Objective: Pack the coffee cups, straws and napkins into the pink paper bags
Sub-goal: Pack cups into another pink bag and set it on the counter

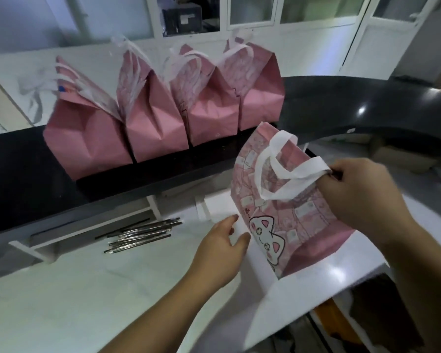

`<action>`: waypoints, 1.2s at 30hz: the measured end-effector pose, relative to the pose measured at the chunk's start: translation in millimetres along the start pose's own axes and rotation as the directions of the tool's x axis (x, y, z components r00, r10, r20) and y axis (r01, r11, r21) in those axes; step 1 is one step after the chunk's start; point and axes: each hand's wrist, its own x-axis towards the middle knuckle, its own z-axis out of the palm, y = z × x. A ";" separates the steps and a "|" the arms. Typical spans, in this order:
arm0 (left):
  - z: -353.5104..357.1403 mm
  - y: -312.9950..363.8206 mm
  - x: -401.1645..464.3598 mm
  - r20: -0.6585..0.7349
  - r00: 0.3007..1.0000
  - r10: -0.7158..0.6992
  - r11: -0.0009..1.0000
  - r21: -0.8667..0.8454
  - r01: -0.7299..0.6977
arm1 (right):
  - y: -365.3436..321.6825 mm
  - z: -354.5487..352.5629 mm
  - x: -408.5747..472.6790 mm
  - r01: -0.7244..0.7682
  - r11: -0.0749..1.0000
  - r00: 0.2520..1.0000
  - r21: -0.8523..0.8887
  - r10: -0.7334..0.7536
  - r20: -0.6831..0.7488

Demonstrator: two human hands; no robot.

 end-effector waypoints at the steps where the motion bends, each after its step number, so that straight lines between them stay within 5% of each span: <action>1: 11.2 12.4 6.4 0.007 1.000 -0.014 0.999 -0.035 0.014 | 10.1 -6.1 10.6 0.014 1.000 1.000 0.011 -0.013 -0.013; 8: 87.1 110.4 63.8 0.002 0.993 -0.122 0.962 -0.246 0.118 | 85.6 -52.7 97.2 0.144 0.989 0.987 0.030 -0.141 -0.076; 17: 140.3 199.1 144.7 0.021 0.996 -0.084 0.936 -0.343 0.086 | 137.0 -97.7 211.5 0.250 0.968 0.957 0.022 -0.244 -0.159; 36: 103.9 263.8 309.3 -0.157 0.979 -0.133 0.977 -0.184 0.104 | 72.6 -37.9 440.2 0.158 0.973 0.977 0.168 -0.129 -0.170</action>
